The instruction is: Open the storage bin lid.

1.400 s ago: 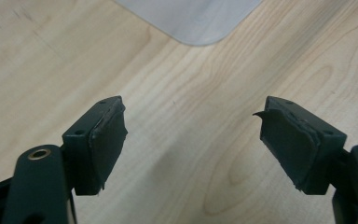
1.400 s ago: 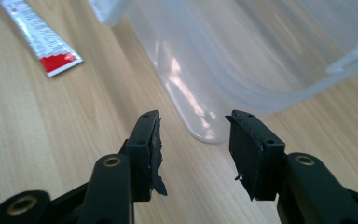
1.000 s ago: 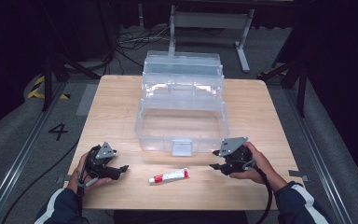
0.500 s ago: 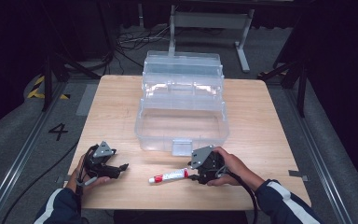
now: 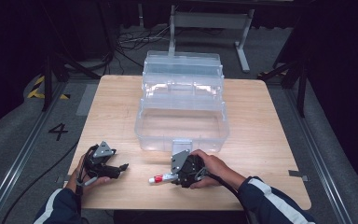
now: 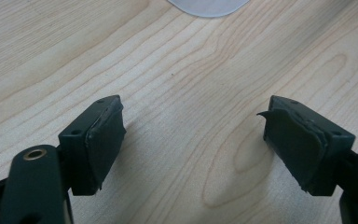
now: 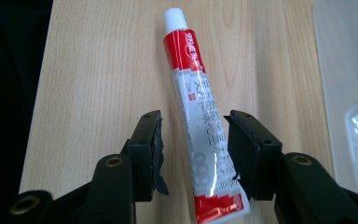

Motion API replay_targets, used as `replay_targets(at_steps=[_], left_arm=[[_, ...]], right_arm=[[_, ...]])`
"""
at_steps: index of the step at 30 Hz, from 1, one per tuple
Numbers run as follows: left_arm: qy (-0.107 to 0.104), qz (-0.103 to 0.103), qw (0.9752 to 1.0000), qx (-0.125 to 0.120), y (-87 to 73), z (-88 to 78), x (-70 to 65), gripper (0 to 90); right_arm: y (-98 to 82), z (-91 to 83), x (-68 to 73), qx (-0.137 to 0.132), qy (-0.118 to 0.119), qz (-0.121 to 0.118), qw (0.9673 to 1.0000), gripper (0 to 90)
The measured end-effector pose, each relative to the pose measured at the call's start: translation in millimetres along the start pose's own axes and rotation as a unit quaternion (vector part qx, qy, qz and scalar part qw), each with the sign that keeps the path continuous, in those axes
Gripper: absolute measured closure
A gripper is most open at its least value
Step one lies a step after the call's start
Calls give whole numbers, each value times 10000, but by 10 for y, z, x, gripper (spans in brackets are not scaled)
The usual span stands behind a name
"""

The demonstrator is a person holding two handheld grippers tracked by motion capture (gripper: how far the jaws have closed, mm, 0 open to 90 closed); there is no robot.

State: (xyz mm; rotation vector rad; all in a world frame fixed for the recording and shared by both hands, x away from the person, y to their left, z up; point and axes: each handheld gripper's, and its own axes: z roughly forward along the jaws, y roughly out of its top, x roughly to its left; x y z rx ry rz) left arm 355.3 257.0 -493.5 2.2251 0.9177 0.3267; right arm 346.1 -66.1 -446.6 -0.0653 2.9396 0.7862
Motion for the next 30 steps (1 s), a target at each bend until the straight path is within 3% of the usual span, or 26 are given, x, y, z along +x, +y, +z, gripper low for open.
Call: replay_targets(at_steps=[19,26,30], left_arm=[[-7,-13,10000,-1,0,1,0,205],[-6,-12,10000,-1,0,1,0,205],[-2,2,10000,2,0,0,1,205]], right_arm=[[249,314,-15,222,228,-15,9995,550],[294,325,-18,336,299,0,9990,660],[328,325,-28,504,462,-9,9977,701]])
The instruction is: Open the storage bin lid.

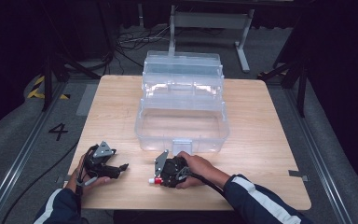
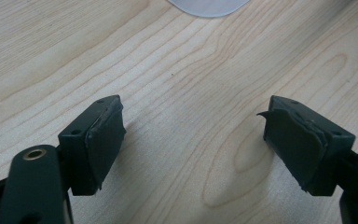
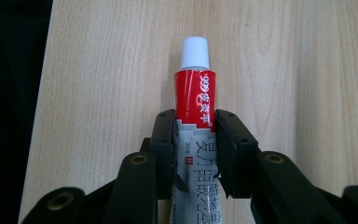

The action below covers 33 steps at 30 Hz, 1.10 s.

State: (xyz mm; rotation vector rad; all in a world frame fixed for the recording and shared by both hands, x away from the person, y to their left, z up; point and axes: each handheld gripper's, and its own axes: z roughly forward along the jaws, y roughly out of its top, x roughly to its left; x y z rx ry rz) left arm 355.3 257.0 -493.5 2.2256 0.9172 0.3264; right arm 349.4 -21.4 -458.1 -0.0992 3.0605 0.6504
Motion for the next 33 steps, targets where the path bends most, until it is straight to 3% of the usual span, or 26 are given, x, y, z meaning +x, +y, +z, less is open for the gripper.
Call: replay_targets(at_steps=[9,33], left_arm=[[-4,-17,10000,-4,0,1,-2,205],[2,-4,10000,-2,0,0,0,205]], right_arm=[[4,-44,65,323,-49,-185,9993,711],[-350,-774,23,-27,-484,168,9987,711]])
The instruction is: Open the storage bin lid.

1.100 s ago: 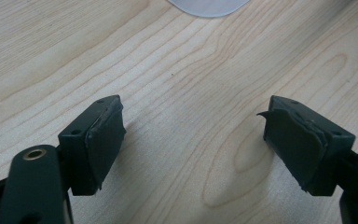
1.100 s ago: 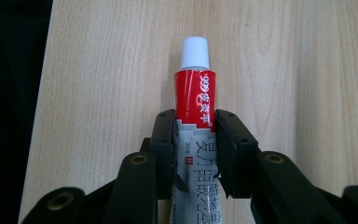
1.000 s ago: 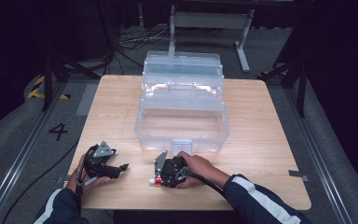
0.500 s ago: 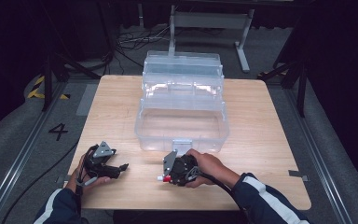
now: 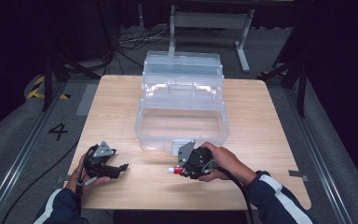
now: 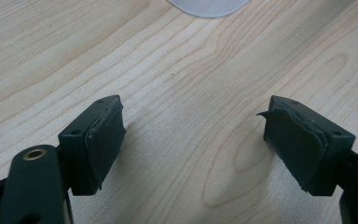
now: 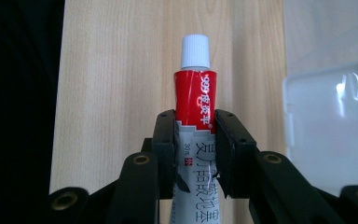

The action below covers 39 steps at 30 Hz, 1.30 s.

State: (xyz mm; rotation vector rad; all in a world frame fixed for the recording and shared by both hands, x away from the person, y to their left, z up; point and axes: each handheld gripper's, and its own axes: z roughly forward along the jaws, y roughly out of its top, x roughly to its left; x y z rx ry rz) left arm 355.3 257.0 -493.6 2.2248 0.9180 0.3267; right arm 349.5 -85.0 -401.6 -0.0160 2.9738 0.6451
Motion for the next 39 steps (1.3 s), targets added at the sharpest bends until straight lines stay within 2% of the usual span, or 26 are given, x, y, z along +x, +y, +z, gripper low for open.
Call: replay_targets(at_steps=[9,15,21,23,24,28,32,39], left_arm=[[-1,-2,10000,-1,0,0,0,205],[-1,0,10000,0,0,0,0,205],[3,-6,10000,-3,0,0,-2,205],[3,-3,10000,0,0,0,-1,205],[2,-4,10000,-2,0,0,-1,205],[2,-4,10000,-1,0,0,-1,205],[3,-5,10000,0,0,0,-1,205],[10,1,10000,-5,0,0,-1,205]], right_arm=[[-151,-306,-65,-139,-177,118,9997,710],[-227,-550,-135,-1,-348,233,9991,710],[-240,-666,-156,-4,-365,298,9989,710],[-240,-701,-165,-14,-440,251,9987,710],[-239,-731,-165,-52,-438,330,9985,711],[-229,-796,-188,-46,-500,285,9983,711],[-198,-936,-251,-65,-682,295,9972,711],[-161,-1086,-380,-52,-783,400,9961,711]])
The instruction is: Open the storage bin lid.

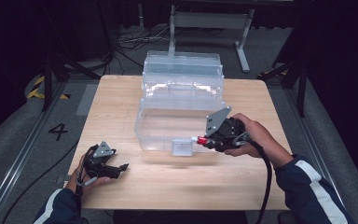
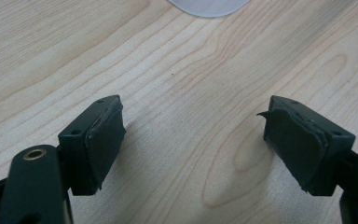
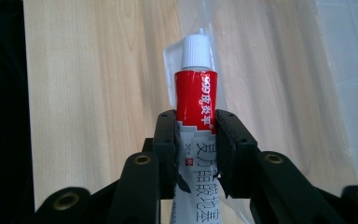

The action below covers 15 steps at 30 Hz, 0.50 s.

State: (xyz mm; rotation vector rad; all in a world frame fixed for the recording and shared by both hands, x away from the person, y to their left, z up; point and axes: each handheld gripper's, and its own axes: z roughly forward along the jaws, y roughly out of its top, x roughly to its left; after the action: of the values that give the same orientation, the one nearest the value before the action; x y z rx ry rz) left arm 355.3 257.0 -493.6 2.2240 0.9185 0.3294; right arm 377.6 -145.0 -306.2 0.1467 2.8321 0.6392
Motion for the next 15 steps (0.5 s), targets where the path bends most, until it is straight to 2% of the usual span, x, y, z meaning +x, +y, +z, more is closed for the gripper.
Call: replay_targets(at_steps=[7,15], left_arm=[[0,2,10000,1,0,0,1,205],[1,1,10000,1,0,0,0,205]], right_arm=[[43,-21,-111,112,-133,-25,9998,711],[100,10,-233,155,-139,-4,9998,711]])
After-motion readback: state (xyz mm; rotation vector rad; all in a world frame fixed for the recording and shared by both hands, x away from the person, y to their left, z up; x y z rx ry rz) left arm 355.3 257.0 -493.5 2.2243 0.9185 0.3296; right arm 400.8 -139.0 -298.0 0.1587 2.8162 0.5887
